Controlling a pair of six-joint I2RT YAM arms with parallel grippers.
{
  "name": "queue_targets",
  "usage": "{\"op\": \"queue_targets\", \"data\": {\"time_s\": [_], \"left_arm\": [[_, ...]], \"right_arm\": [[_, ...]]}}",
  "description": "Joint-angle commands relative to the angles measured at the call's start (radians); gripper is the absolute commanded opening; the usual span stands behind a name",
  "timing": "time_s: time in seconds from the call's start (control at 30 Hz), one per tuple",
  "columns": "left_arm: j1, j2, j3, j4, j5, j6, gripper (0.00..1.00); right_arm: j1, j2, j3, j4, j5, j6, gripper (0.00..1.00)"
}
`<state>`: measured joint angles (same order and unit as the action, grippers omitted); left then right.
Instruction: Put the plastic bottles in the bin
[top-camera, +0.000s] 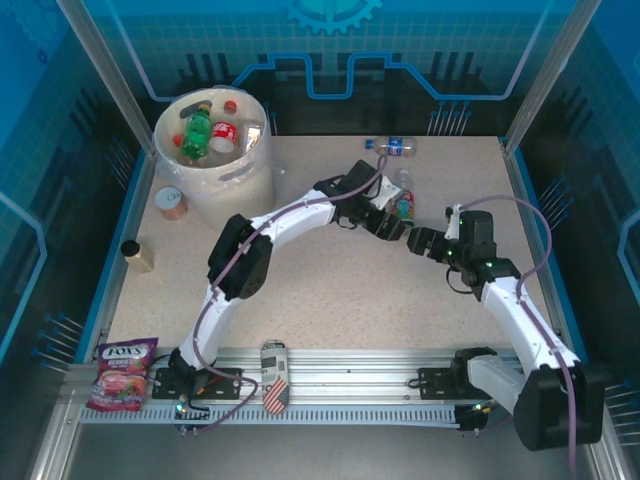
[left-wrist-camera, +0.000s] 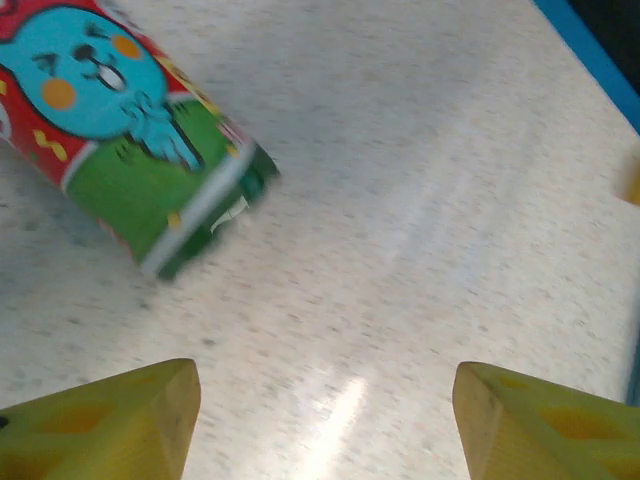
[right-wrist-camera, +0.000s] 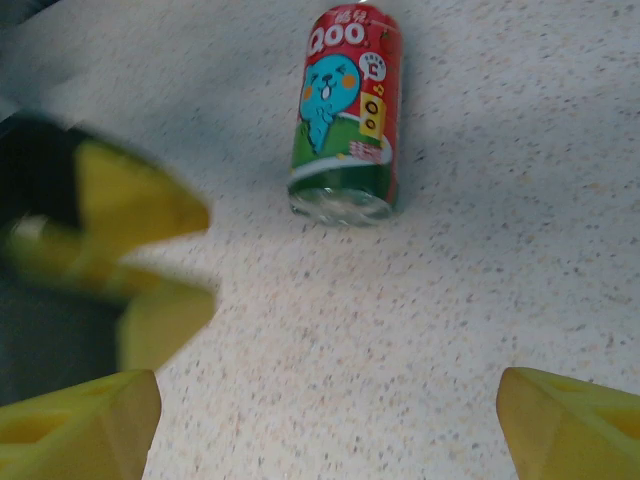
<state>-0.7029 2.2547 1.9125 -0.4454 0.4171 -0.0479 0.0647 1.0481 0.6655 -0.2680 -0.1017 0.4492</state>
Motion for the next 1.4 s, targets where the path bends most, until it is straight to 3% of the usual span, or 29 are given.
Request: {"op": "queue_targets", "data": {"time_s": [0.0,0.13,0.23,0.47,0.7,0.93,1.07,1.23,1.37], "left_arm": [[-0.004,-0.114,-0.128,0.083,-0.008,-0.018,0.68],[-0.010,-0.258,-0.319,0.182,-0.114,-0.101,0.79],[0.003,-0.357,-0.428,0.226,-0.188,-0.196,0.82],[0.029,-0.448,-0.546,0.272,-0.194,-0.316,0.87],[0.066,-0.510,-0.614,0.355,-0.211,-0.430,0.91],[0.097,-0.542,-0.666,0.432,-0.192,-0.495,0.92],[0.104,-0.554,-0.684,0.441,-0.191,-0.502,0.92],[0.115,-0.555,-0.695,0.473,-0.167,-0.538,0.92],[0.140,-0.547,-0.722,0.579,-0.120,-0.640,0.93]], "right_arm": [[-0.020,0.073,0.059,0.093,0.024,0.042,0.88],[-0.027,0.227,0.159,0.120,0.085,-0.022,0.90],[-0.027,0.374,0.309,0.064,0.099,-0.099,0.94],[-0.014,0.669,0.567,-0.070,0.095,-0.214,0.95],[0.023,0.810,0.639,-0.126,0.116,-0.228,0.89],[0.042,0.925,0.715,-0.200,0.076,-0.235,0.85],[0.051,0.963,0.752,-0.250,0.069,-0.248,0.78],[0.051,0.932,0.723,-0.234,0.071,-0.244,0.59],[0.052,0.845,0.670,-0.210,0.057,-0.253,0.57]]}}
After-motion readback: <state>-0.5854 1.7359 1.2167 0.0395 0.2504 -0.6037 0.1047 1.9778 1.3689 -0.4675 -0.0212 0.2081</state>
